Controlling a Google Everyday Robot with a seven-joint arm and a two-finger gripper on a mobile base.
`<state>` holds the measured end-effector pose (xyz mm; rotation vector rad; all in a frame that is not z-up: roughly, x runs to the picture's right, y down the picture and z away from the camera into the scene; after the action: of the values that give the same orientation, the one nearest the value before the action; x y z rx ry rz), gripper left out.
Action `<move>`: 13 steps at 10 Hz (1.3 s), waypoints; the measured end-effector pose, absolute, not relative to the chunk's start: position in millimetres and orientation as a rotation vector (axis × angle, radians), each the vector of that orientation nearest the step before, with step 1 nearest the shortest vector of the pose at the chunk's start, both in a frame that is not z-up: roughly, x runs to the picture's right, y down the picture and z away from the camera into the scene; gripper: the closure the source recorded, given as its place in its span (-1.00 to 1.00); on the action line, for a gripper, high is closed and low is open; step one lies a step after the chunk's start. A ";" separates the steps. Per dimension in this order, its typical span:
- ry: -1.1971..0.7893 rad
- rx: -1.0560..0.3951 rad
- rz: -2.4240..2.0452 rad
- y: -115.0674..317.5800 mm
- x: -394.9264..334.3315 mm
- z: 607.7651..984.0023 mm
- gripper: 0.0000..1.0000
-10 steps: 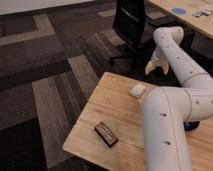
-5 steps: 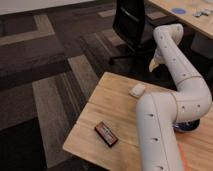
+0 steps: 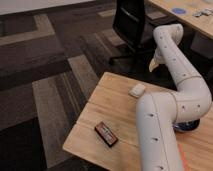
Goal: Drag the ceramic bowl in a circle
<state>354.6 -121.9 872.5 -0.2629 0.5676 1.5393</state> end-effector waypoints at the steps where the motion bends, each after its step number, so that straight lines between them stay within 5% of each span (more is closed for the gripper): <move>1: 0.567 -0.263 1.540 -121.8 354.7 872.4 -0.30; 8: 0.567 -0.263 1.540 -121.7 354.8 872.5 -0.25; 12: 0.567 -0.263 1.540 -121.8 354.8 872.6 0.83; 13: 0.567 -0.263 1.540 -121.8 354.8 872.6 0.71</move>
<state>354.8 -121.8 872.6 -0.2630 0.5670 1.5397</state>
